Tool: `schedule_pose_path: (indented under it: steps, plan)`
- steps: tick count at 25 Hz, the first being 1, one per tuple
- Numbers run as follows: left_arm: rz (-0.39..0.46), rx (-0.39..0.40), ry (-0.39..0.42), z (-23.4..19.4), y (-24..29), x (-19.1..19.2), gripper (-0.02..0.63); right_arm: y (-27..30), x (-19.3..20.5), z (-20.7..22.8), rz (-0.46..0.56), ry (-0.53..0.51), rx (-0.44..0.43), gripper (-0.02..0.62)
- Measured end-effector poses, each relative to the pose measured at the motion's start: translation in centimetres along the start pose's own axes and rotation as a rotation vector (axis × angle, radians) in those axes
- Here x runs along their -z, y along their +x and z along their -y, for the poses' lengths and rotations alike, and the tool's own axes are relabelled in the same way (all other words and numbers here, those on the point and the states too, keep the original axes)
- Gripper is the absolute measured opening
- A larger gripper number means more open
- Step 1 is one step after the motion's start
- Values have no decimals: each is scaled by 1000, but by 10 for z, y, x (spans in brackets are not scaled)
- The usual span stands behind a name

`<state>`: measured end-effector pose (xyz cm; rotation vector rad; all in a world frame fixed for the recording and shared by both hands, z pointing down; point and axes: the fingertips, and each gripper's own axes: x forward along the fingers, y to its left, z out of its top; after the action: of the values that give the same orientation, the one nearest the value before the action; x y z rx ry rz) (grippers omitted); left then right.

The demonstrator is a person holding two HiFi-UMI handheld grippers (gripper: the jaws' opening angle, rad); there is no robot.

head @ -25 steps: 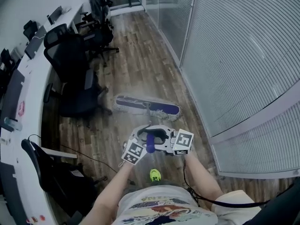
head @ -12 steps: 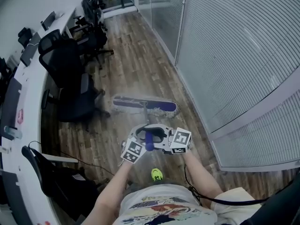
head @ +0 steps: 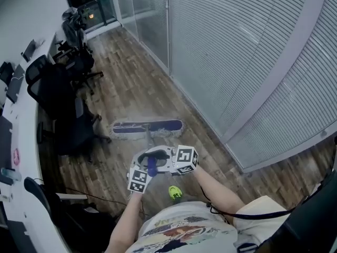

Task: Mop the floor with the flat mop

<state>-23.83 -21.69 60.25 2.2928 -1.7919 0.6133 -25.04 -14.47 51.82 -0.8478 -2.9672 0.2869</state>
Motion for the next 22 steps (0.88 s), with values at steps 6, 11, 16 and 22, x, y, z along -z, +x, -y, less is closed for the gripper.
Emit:
schedule_pose_path:
  steps: [6, 11, 16, 22]
  plan:
    - [16, 26, 1, 61, -76, 26, 135, 19, 20, -96, 6, 1, 35, 227]
    - [23, 74, 21, 119, -138, 47, 135, 30, 35, -180, 20, 10, 84, 227]
    - [31, 109, 25, 171, -187, 64, 137, 34, 51, -250, 13, 18, 114, 227]
    - [43, 137, 14, 229, -231, 76, 144, 27, 64, -321, 33, 31, 150, 227]
